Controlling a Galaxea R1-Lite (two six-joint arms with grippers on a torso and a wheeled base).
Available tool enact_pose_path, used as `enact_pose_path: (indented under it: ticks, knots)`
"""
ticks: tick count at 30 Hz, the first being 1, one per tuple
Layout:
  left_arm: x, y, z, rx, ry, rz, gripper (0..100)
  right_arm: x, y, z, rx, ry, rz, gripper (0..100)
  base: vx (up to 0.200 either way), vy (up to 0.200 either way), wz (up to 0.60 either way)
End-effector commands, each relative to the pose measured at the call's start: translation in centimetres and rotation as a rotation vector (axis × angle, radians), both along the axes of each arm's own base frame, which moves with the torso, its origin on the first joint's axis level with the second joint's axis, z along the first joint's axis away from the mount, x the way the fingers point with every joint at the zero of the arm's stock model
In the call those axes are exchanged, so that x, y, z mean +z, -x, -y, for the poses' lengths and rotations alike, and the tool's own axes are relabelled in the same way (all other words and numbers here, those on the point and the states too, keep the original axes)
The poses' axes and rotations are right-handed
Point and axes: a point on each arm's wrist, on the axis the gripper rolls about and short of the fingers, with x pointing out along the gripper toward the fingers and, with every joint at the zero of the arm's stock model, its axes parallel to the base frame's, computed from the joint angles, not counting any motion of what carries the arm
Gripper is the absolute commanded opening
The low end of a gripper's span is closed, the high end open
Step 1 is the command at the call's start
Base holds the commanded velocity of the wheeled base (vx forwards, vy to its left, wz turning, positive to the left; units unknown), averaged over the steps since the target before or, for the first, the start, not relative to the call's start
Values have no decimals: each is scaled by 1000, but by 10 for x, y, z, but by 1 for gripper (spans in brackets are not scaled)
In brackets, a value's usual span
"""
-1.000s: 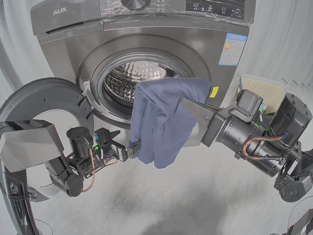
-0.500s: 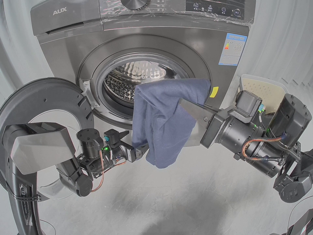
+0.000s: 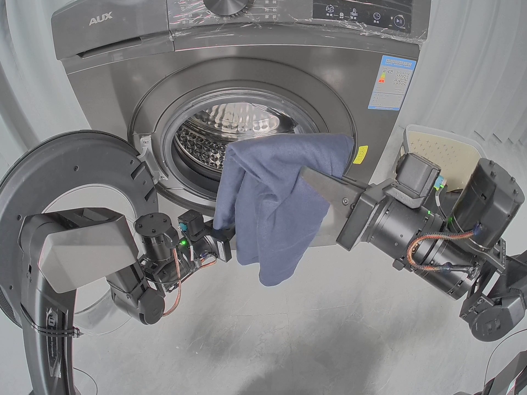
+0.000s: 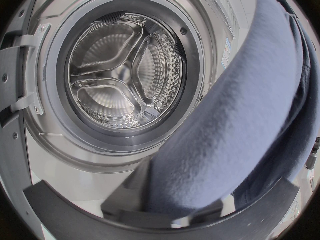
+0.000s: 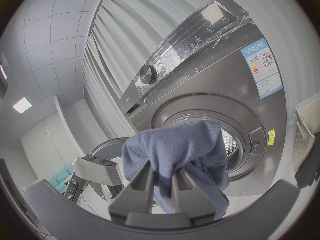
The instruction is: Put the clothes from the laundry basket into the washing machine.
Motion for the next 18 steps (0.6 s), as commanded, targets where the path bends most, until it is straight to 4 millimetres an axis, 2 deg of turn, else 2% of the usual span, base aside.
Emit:
enact_pose_path:
  ticks: [1, 3, 4, 5, 6, 8, 9, 10, 13, 14, 18]
  knots:
    - [5, 6, -3, 1, -1, 2, 0, -2, -3, 2, -11, 7, -6, 0, 0, 0, 0]
    - [18, 16, -7, 0, 2, 13, 0, -3, -4, 3, -16, 11, -10, 0, 0, 0, 0]
    - [18, 16, -7, 0, 2, 13, 0, -3, -4, 3, -16, 11, -10, 0, 0, 0, 0]
    - [32, 30, -13, -5, 5, 16, 0, -9, -8, 6, -33, 29, -24, 0, 0, 0, 0]
    - [32, 30, -13, -5, 5, 16, 0, -9, -8, 6, -33, 29, -24, 0, 0, 0, 0]
    - [56, 55, -22, -13, 11, 41, 0, -20, -16, 11, -72, 72, -35, 0, 0, 0, 0]
    - [60, 59, -24, -14, 13, 45, 0, -22, -18, 12, -80, 81, -35, 0, 0, 0, 0]
    - [72, 69, -27, -17, 26, 65, 0, -30, -24, 14, -98, 104, -40, 0, 0, 0, 0]
    - [88, 85, -30, -32, 47, 92, 0, -35, -23, 15, -99, 120, -51, 0, 0, 0, 0]
    - [91, 89, -29, -40, 57, 96, 0, -35, -23, 14, -99, 121, -52, 100, 0, 0, 0]
    - [105, 99, -21, -80, 90, 126, 0, -43, -22, 17, -104, 149, -74, 100, 0, 0, 0]
